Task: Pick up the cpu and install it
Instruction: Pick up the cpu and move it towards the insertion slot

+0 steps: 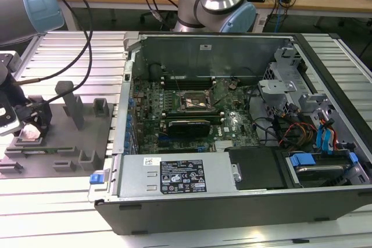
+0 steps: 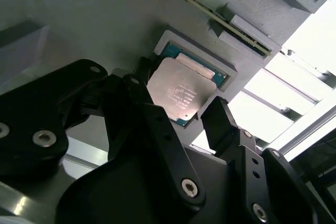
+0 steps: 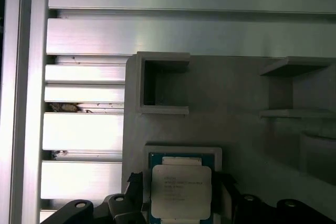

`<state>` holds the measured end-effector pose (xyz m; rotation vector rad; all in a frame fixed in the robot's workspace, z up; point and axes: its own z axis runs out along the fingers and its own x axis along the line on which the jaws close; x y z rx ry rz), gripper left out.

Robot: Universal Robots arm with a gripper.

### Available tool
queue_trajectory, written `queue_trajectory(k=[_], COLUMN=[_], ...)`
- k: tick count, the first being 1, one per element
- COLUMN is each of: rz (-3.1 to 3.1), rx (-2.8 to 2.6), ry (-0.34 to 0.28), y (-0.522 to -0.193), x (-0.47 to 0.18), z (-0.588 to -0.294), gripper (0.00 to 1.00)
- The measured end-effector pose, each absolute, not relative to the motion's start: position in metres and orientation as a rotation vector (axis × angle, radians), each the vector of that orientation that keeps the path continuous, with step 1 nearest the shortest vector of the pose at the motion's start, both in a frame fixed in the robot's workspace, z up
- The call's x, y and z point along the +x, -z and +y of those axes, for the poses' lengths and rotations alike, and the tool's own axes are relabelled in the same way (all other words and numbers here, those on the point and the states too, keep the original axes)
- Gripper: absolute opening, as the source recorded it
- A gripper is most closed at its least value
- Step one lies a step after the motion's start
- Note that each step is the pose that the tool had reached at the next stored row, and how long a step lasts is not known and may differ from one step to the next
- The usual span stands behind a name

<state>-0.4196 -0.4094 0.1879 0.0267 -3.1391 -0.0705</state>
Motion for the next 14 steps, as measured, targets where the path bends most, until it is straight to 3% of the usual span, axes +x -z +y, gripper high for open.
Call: queue_trajectory(k=[10,12,14], rz=[-3.139,-3.139,-3.139], rx=[0.027,0.027,0.027], ry=[0.07,0.07,0.07], y=[-0.1885,-0.1886,-0.1888], x=[-0.4195,-0.4195,-0.4195], z=[-0.4094,-0.4094,-0.4094], gripper=[0.66,0.65,0.56])
